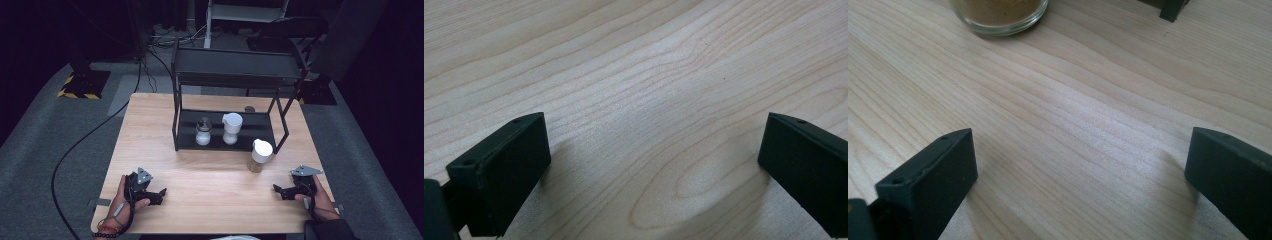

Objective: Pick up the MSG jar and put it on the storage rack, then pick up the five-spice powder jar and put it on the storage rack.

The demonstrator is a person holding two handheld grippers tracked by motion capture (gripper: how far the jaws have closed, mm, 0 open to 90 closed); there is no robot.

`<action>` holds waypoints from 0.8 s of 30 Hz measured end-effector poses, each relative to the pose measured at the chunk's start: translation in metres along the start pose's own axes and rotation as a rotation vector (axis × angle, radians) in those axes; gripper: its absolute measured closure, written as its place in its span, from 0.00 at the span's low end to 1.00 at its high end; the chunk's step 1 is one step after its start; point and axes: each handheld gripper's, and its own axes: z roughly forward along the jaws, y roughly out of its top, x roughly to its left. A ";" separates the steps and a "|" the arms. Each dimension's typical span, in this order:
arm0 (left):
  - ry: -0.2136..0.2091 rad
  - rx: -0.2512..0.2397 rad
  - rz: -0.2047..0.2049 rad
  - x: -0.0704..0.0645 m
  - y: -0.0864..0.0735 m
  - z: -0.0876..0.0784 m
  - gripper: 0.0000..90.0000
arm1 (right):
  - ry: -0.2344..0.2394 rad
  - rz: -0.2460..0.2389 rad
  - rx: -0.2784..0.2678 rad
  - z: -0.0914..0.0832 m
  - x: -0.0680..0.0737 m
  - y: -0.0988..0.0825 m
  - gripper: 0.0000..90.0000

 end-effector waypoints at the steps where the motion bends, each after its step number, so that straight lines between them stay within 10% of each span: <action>1: 0.000 0.000 0.000 0.000 0.000 0.000 0.00 | 0.001 0.001 0.000 0.000 0.000 0.000 0.00; 24: 0.002 0.000 -0.001 -0.001 0.000 0.000 0.01 | -0.012 0.014 0.016 -0.001 0.002 0.003 0.00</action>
